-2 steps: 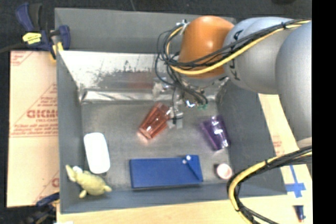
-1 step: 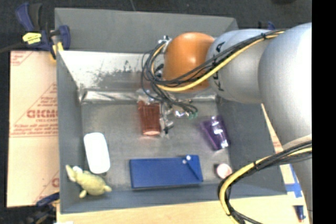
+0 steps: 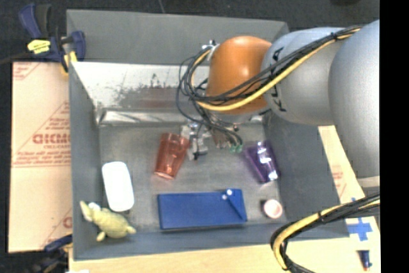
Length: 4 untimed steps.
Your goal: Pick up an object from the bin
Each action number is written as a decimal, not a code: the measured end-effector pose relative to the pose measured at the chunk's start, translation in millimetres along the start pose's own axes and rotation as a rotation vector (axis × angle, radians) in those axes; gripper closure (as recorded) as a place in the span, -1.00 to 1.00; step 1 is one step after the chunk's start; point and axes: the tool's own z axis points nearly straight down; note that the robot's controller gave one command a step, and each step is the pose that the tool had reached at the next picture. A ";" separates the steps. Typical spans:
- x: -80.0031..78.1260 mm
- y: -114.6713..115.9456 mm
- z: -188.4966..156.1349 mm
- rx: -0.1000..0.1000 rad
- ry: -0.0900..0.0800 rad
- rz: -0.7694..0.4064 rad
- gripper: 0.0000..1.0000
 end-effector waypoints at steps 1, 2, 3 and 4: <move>0.2 0.1 -1.1 0.000 0.000 0.000 1.00; -6.8 0.3 -74.7 0.000 0.002 -0.002 1.00; -22.8 0.3 -88.3 0.004 -0.020 -0.030 1.00; -10.9 -19.0 2.9 0.001 -0.015 0.086 1.00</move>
Offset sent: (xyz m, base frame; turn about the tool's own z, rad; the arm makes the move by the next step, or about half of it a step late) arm 0.0051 0.0036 0.1020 -0.0049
